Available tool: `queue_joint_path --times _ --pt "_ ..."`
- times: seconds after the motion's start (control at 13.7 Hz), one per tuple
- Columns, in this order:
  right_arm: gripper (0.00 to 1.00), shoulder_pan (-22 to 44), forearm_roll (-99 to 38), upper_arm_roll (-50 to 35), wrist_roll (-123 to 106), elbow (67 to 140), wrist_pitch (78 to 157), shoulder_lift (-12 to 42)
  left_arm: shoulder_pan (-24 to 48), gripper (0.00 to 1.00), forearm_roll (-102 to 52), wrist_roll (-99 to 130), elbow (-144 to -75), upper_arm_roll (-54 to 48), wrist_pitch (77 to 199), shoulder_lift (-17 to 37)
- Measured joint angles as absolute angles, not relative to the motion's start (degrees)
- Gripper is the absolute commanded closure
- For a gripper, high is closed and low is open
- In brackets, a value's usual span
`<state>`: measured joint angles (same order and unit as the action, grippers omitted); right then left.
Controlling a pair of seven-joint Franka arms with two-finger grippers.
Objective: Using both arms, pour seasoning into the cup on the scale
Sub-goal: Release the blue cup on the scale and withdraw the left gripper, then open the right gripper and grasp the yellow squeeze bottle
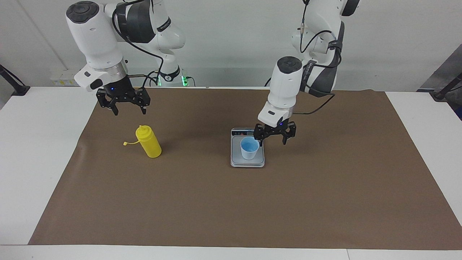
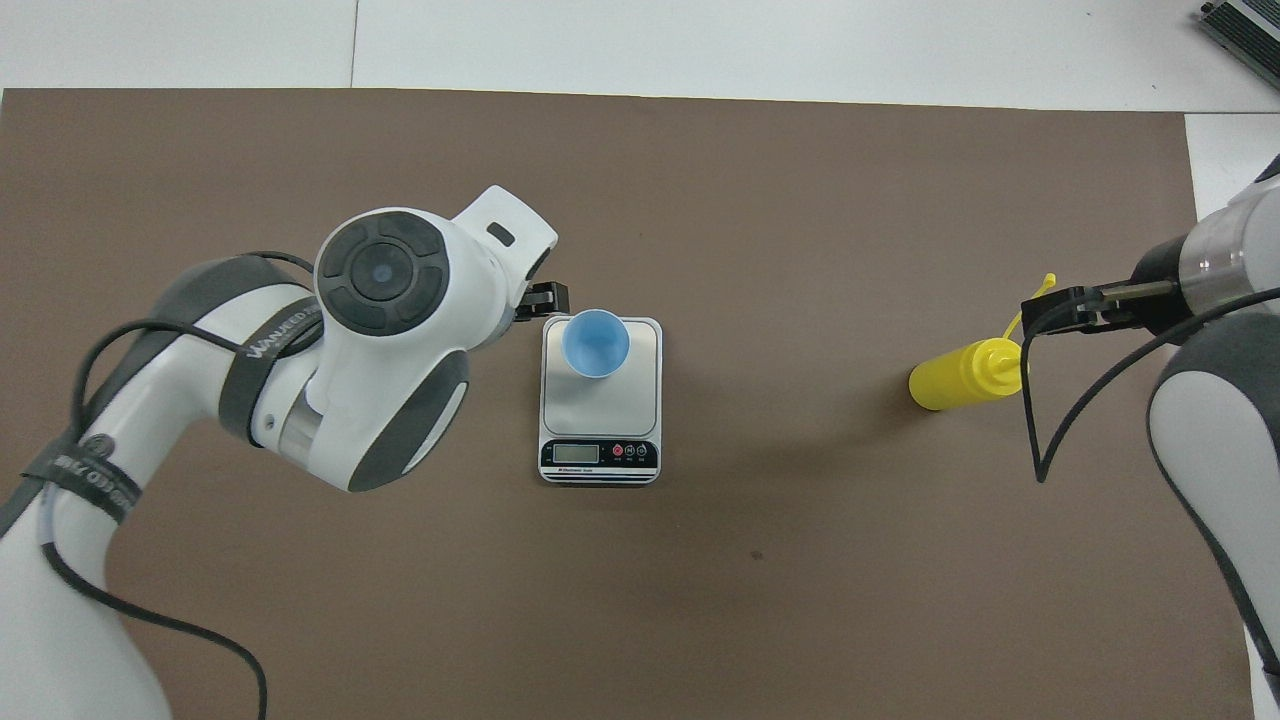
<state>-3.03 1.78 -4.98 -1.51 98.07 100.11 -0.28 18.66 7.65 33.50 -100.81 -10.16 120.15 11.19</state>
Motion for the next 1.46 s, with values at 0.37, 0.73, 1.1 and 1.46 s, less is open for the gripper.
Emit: queue_joint_path --times 0.37,0.73,1.1,1.46 --pt "0.00 -3.73 1.78 -4.83 -1.51 98.07 99.76 -0.28 10.38 0.00 7.09 21.14 -100.81 -10.02 115.24 7.37" --pt "0.00 -3.94 1.78 -4.82 -1.51 97.81 99.42 -0.40 0.31 0.00 2.95 4.97 -100.79 -9.90 111.19 3.88" --pt "0.00 -4.19 1.48 -4.79 10.67 96.64 99.41 -0.41 -4.14 0.00 2.86 -4.11 -93.51 -9.69 99.48 2.72" --pt "0.00 -9.69 -7.42 -4.61 28.10 96.76 99.32 1.04 -5.15 0.00 2.86 -7.21 -92.66 -9.78 95.96 1.43"
